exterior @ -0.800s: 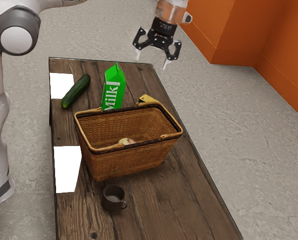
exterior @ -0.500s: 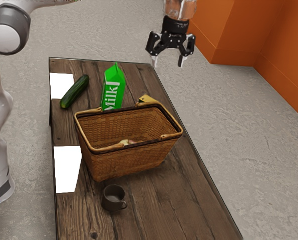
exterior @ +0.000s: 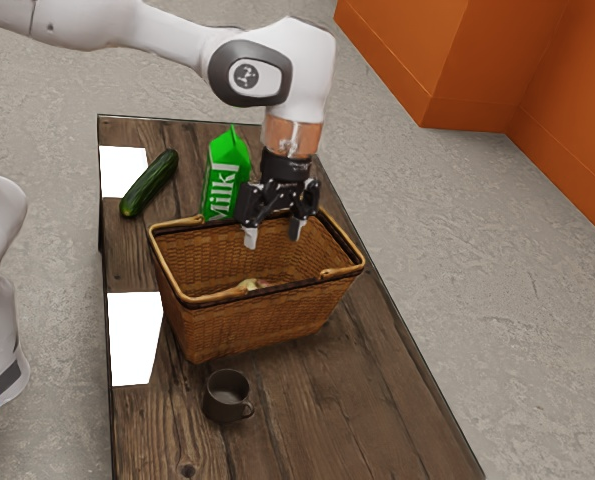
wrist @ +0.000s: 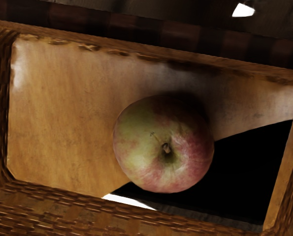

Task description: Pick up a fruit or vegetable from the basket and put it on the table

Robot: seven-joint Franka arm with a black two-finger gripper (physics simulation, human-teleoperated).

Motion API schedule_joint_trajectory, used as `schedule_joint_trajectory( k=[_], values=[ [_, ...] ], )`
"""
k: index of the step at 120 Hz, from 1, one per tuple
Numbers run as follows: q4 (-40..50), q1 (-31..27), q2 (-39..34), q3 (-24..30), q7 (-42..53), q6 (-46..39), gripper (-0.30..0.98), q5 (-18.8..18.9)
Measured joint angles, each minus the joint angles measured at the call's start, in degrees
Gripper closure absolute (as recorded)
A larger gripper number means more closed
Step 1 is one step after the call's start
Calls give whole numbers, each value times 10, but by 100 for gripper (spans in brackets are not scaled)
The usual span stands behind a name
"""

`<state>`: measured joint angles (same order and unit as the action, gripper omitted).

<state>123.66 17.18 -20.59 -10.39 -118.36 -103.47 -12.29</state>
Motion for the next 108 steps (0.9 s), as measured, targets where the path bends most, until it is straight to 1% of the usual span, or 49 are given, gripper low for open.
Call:
schedule_joint_trajectory(
  k=[6, 12, 29, 41, 56, 64, 73, 89, 108],
  values=[
    [17, -21, -2, 5, -6, -20, 0, 3],
    [31, -30, -3, 12, -12, -38, 0, 4],
    [78, -42, -8, 37, -20, -90, 0, 5],
    [87, -50, -7, 40, -11, -115, 0, 6],
    [97, -53, -5, 60, 1, -134, 0, 4],
    [133, -96, -29, 110, 6, -150, 0, 0],
    [150, -118, -38, 134, 12, -164, 0, -8],
    [162, -131, -37, 153, 17, -173, 0, 18],
    [163, -136, -27, 170, 16, -178, 0, 30]
  ],
)
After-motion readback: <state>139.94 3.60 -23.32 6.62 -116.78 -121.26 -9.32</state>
